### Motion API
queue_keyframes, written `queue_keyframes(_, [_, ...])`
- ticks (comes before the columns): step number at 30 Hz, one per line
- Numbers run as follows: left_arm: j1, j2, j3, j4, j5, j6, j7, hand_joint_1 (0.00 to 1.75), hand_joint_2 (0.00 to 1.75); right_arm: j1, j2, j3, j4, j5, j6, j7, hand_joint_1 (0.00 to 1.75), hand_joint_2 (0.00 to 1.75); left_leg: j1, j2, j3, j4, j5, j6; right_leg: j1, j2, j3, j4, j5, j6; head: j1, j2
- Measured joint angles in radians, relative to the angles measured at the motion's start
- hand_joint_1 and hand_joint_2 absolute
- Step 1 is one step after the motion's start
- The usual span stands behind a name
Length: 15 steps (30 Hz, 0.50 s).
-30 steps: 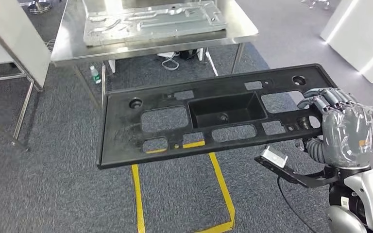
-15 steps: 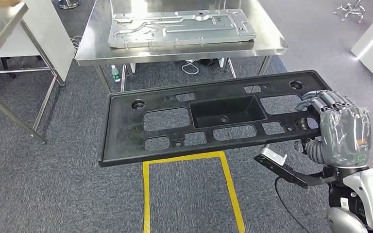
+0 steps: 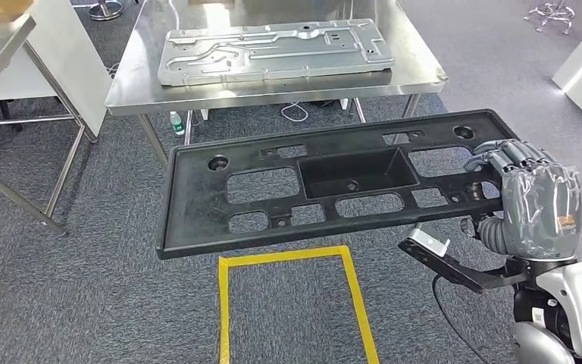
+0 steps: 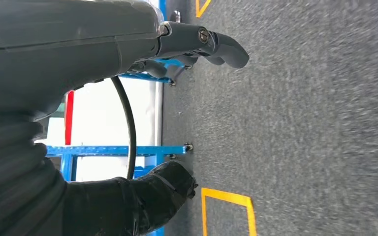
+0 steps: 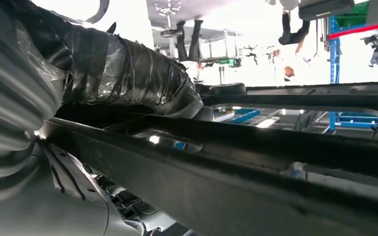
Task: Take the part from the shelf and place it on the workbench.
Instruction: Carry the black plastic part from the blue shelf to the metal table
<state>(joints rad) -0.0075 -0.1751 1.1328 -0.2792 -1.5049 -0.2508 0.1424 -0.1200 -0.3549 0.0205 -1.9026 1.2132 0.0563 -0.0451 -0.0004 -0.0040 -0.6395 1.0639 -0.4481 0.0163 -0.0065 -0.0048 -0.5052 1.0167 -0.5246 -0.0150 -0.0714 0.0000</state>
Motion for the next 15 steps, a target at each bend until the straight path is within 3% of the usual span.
queue_keyframes(2, [0.000,0.001,0.000,0.000,0.000,0.000,0.000,0.00,1.75,-0.001,0.000,0.000,0.001,0.001,0.001,0.000,1.75,1.75,-0.008,-0.001,0.010,-0.031,-0.003,0.012,0.000,0.000,0.009,-0.001,-0.003,0.013,0.000,0.000])
queue_keyframes(5, [0.002,0.001,0.000,0.000,0.000,0.001,0.000,0.00,1.75,-0.003,0.000,0.000,0.002,0.003,0.001,0.001,1.75,1.75,-0.004,-0.003,0.045,-0.060,0.016,0.031,-0.001,0.001,0.015,0.027,-0.001,0.028,0.000,0.000])
queue_keyframes(7, [0.001,0.001,0.000,0.000,0.000,0.001,0.000,0.00,1.75,-0.005,0.000,0.000,0.003,0.003,0.001,0.001,1.75,1.75,0.000,-0.003,0.065,-0.070,0.016,0.037,-0.004,0.003,-0.025,0.105,-0.039,0.033,0.001,0.000])
queue_keyframes(9, [0.000,0.001,0.000,0.000,0.000,0.001,0.000,0.00,1.75,-0.005,0.000,0.000,0.004,0.003,0.001,0.002,1.75,1.75,0.000,-0.004,0.073,-0.070,0.007,0.039,-0.008,0.004,-0.098,0.212,-0.092,0.042,0.002,0.000])
queue_keyframes(10, [-0.001,0.001,0.000,0.000,0.000,0.001,0.000,0.00,1.75,-0.004,0.000,0.000,0.005,0.003,0.001,0.002,1.75,1.75,0.000,-0.005,0.076,-0.070,0.001,0.038,-0.011,0.004,-0.128,0.243,-0.104,0.048,0.002,0.000])
queue_keyframes(11, [0.000,0.001,0.000,0.000,0.000,0.001,0.000,0.00,1.75,-0.003,0.000,0.000,0.006,0.003,0.001,0.002,1.75,1.75,0.000,-0.005,0.080,-0.069,-0.004,0.037,-0.014,0.004,-0.144,0.244,-0.095,0.053,0.002,0.000])
queue_keyframes(12, [0.000,0.001,0.000,0.000,0.000,0.001,0.000,0.00,1.75,-0.003,0.000,0.000,0.007,0.004,0.001,0.002,1.75,1.75,0.001,-0.006,0.087,-0.068,-0.010,0.034,-0.018,0.004,-0.142,0.208,-0.062,0.056,0.002,0.000])
queue_keyframes(14, [0.001,0.000,0.000,0.000,0.000,0.000,0.000,0.00,1.75,-0.003,0.000,0.000,0.008,0.006,0.002,0.004,1.75,1.75,0.001,-0.008,0.103,-0.067,-0.022,0.027,-0.023,0.004,-0.105,0.088,0.026,0.057,0.002,0.000])
queue_keyframes(15, [0.001,0.000,0.000,0.000,0.000,0.000,0.000,0.00,1.75,-0.004,0.000,0.000,0.009,0.011,0.003,0.007,1.75,1.75,0.002,-0.009,0.108,-0.065,-0.027,0.022,-0.021,0.003,-0.090,0.041,0.042,0.054,0.003,0.000])
